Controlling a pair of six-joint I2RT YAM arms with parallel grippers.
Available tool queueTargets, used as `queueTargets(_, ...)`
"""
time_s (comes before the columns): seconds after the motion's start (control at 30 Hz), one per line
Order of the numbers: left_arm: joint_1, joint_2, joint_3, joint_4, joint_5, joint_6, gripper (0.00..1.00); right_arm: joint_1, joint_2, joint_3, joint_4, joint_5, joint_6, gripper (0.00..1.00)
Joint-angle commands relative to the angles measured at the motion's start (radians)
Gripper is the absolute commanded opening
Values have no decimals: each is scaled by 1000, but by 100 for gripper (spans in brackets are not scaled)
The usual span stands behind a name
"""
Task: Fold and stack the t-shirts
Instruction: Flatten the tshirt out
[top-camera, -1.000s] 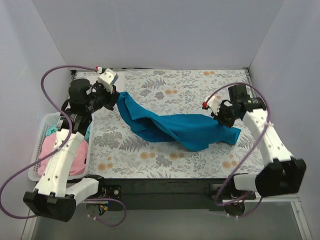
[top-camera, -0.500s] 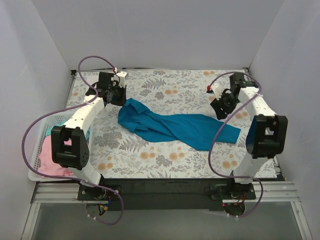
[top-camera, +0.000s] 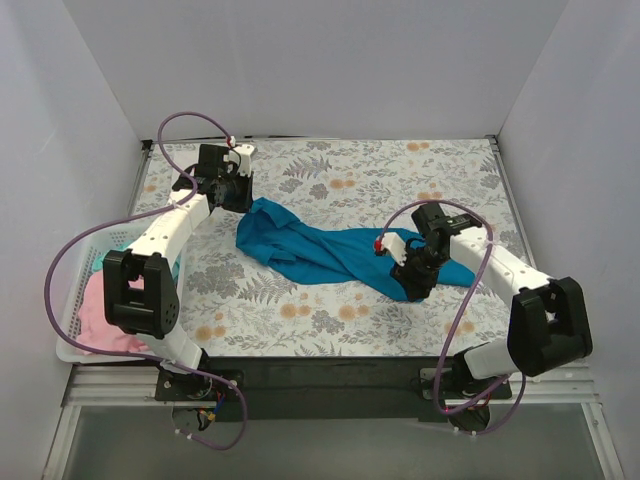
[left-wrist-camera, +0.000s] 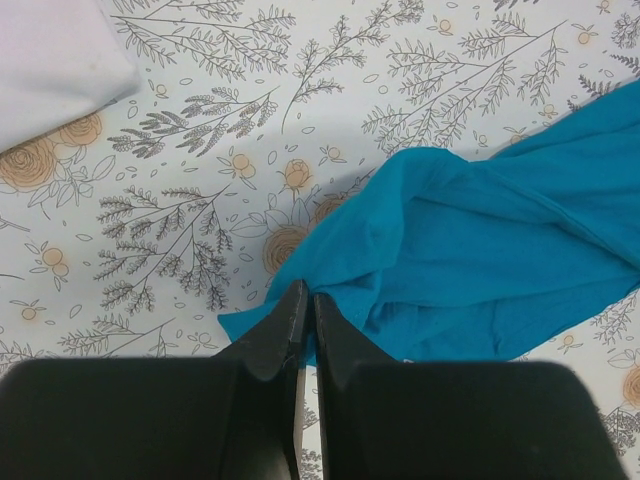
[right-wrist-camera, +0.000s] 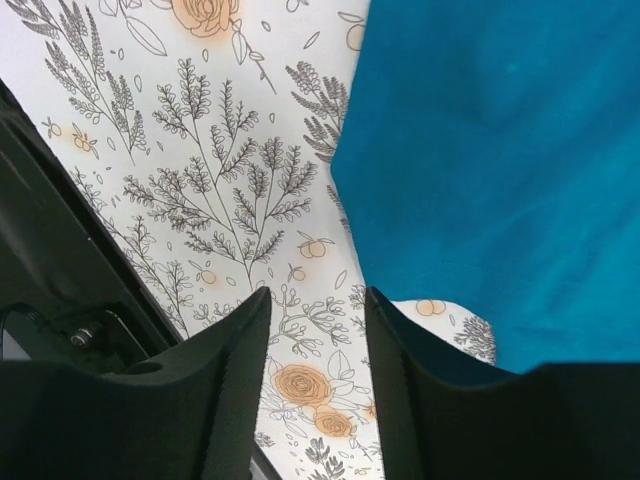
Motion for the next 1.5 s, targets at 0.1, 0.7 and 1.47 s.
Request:
queueTargets(0.1, 2, -1, 43, -23, 4, 0, 0, 71, 34, -54, 128, 74, 61, 57)
queueTargets(0.7, 2, -13, 36, -50, 28, 34, 0, 93, -42, -115, 185, 125, 58, 1)
queueTargets(1.47, 27, -466, 98, 95, 154, -86, 0, -351, -315, 554, 99, -42, 19, 1)
